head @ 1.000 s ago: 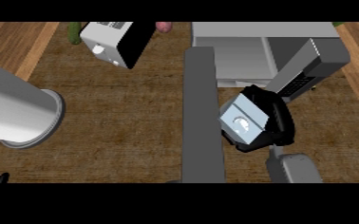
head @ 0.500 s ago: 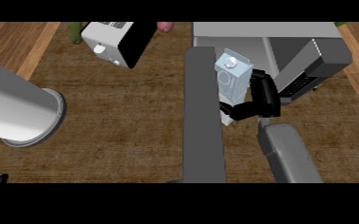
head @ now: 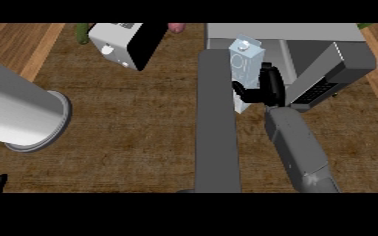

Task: Pick up the milk, place it into the microwave and close the microwave

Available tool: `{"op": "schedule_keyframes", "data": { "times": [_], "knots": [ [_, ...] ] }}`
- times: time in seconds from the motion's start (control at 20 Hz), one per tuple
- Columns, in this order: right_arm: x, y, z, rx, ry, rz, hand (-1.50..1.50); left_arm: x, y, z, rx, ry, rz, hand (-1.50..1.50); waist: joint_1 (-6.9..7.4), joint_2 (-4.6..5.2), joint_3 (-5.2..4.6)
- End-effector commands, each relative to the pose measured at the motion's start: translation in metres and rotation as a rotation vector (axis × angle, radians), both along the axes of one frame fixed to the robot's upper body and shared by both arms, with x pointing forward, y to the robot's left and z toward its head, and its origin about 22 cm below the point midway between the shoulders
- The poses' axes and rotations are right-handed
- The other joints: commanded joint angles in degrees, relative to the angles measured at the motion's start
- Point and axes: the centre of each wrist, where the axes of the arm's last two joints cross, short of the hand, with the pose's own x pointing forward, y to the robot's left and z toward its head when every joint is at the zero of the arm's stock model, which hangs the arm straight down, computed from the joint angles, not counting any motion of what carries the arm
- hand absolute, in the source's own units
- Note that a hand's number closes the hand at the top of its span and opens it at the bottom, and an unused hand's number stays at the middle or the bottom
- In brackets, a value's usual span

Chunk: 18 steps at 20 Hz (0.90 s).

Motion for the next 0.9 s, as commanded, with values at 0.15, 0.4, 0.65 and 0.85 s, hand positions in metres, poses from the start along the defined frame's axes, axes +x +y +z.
{"op": "schedule_keyframes", "data": {
  "times": [0.15, 0.4, 0.65, 0.85],
  "knots": [
    [0.012, -0.010, -0.008, -0.069, -0.060, -0.001, 1.50, 0.002, 0.006, 0.001, -0.008, 0.014, -0.027, -1.50, 1.20, 0.52, -0.01],
    [0.025, 0.006, 0.005, -0.136, -0.150, -0.057, 1.50, 0.010, 0.005, -0.009, -0.018, -0.005, -0.019, -1.50, 2.03, 0.90, 0.00],
    [0.038, 0.026, 0.025, -0.262, -0.196, -0.089, 1.50, 0.022, 0.005, -0.006, -0.032, -0.006, -0.036, -1.50, 2.63, 1.19, 0.00],
    [0.041, 0.015, 0.028, -0.474, -0.263, -0.169, 1.50, 0.011, 0.013, -0.004, -0.013, -0.015, -0.042, -1.50, 3.81, 1.20, -0.03]
  ]
}}
